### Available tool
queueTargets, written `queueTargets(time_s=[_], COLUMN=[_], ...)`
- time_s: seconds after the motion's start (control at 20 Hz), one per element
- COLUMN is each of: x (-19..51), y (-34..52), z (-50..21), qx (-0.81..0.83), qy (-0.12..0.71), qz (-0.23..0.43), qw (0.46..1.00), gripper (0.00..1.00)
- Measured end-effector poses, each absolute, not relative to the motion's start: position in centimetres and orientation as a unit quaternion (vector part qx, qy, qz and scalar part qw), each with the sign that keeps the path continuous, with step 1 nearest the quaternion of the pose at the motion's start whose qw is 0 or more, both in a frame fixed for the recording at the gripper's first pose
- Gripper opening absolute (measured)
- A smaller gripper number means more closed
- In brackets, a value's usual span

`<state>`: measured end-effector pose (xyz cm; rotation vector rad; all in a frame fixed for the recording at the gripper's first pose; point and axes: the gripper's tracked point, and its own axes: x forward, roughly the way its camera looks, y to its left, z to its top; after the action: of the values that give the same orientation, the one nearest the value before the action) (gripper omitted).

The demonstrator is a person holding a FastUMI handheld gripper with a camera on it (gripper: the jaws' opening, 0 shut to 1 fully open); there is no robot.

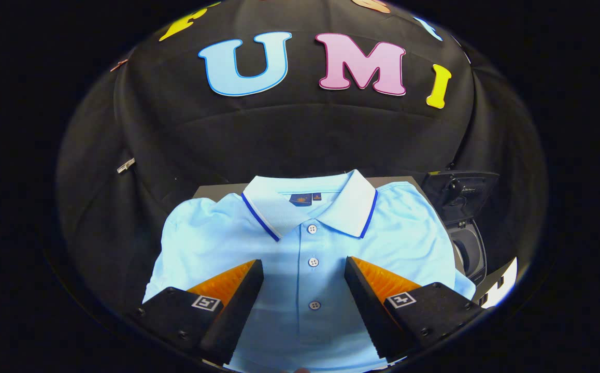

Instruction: Put the clothes into the washing machine and then close the washing machine lid.

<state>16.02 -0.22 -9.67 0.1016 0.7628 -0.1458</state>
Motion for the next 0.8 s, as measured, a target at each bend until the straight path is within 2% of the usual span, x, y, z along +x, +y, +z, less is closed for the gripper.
queueTargets(time_s=[0.25, 0.4, 0.55, 0.6, 0.75, 0.8], x=[16.0, 16.1, 16.2, 16.1, 16.3, 16.3], y=[-0.5, -0.6, -1.0, -1.0, -1.2, -1.4], z=[-10.4, -10.7, -10.9, -10.8, -10.7, -10.7], qx=[0.032, 0.027, 0.034, 0.038, 0.036, 0.032], qy=[0.454, 0.512, 0.533, 0.535, 0.533, 0.531], qz=[-0.094, -0.079, -0.091, -0.095, -0.097, -0.091], qw=[0.886, 0.855, 0.841, 0.838, 0.84, 0.842], gripper=[0.98, 0.97, 0.94, 0.82, 0.82, 0.52])
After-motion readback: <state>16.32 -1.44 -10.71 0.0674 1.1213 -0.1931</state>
